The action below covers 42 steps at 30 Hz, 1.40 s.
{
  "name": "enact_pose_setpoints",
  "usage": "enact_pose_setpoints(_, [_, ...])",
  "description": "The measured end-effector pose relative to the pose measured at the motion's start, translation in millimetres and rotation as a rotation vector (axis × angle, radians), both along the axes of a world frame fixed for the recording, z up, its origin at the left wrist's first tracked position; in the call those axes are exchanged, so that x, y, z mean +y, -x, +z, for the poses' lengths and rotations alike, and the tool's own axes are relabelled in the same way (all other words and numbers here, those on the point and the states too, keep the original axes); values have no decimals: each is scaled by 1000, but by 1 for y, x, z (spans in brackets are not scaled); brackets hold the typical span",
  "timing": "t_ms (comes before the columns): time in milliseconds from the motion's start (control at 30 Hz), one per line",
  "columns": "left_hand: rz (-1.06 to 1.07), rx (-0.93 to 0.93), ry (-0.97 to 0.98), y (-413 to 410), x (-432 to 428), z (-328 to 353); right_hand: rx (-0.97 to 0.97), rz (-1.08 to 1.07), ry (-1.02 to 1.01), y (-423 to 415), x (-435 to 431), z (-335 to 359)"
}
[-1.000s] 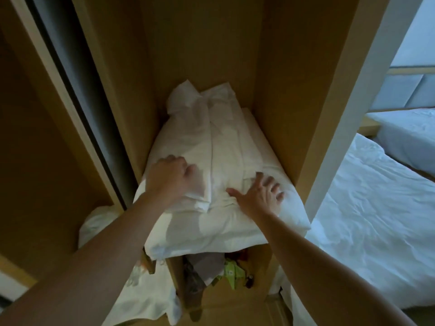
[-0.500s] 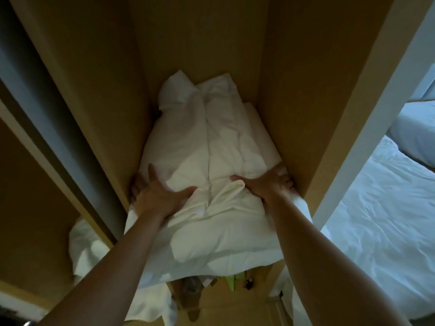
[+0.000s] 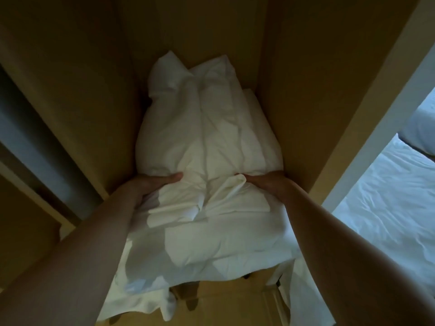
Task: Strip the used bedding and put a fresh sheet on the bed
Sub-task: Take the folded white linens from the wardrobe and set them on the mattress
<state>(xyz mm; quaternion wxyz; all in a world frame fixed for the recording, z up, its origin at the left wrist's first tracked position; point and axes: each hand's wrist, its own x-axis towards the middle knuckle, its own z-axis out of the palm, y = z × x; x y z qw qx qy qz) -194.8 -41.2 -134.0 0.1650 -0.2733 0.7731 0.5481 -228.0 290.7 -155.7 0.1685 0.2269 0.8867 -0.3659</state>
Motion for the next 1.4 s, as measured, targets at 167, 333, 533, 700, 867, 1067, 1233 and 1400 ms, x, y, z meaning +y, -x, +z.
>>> enact_pose_setpoints(167, [16, 35, 185, -6, 8, -25, -19, -35, -13, 0, 2, -19])
enact_pose_setpoints(333, [34, 16, 342, -13, 19, -36, 29, -91, 27, -5, 10, -32])
enact_pose_setpoints(533, [89, 134, 534, -32, 30, -45, 99, -62, 23, -21, 17, -30])
enact_pose_setpoints(700, [133, 197, 568, -63, 38, -45, 108, -17, -62, -54, 24, -26])
enact_pose_setpoints(867, [150, 135, 451, -96, 33, -49, 152, -74, -107, -91, 21, -35])
enact_pose_setpoints(1067, [244, 102, 155, -126, 17, -68, 152, -148, -71, -119, 14, -44])
enact_pose_setpoints(1233, [203, 77, 6, -131, 7, -77, 183, -187, -66, -129, 8, -50])
enact_pose_setpoints(1400, [192, 75, 61, -130, 3, -86, 178, -185, -73, -132, 8, -52])
